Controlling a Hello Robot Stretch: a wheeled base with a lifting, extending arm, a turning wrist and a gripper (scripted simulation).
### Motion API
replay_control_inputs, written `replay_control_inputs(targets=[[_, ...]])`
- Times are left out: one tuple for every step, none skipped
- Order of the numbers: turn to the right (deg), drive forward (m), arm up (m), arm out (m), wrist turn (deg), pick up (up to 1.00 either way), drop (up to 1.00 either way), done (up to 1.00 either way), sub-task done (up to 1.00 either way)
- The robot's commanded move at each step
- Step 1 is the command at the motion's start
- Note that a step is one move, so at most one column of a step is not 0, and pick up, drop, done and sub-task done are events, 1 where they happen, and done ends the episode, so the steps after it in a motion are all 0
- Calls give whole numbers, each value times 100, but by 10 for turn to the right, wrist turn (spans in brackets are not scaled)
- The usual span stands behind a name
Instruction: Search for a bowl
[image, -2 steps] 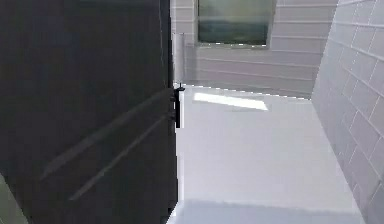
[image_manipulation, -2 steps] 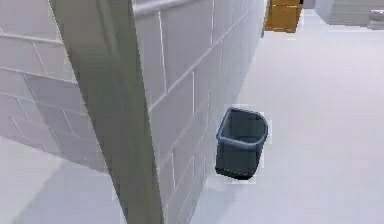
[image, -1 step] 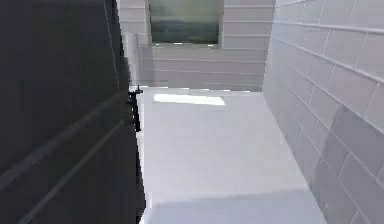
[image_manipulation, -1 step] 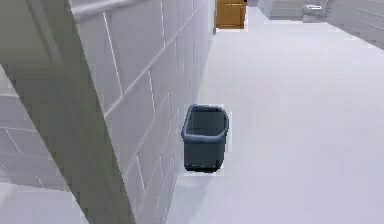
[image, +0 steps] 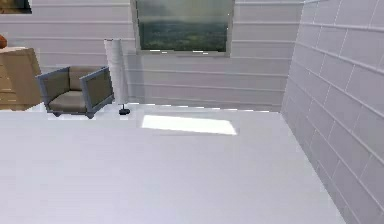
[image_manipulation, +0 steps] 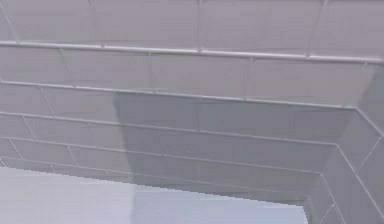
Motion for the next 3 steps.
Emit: replay_control_inputs(targets=[[0, 35, 0, 0, 0, 0, 0, 0, 0], [-450, 0, 0, 0, 0, 0, 0, 0, 0], [-120, 0, 0, 0, 0, 0, 0, 0, 0]])
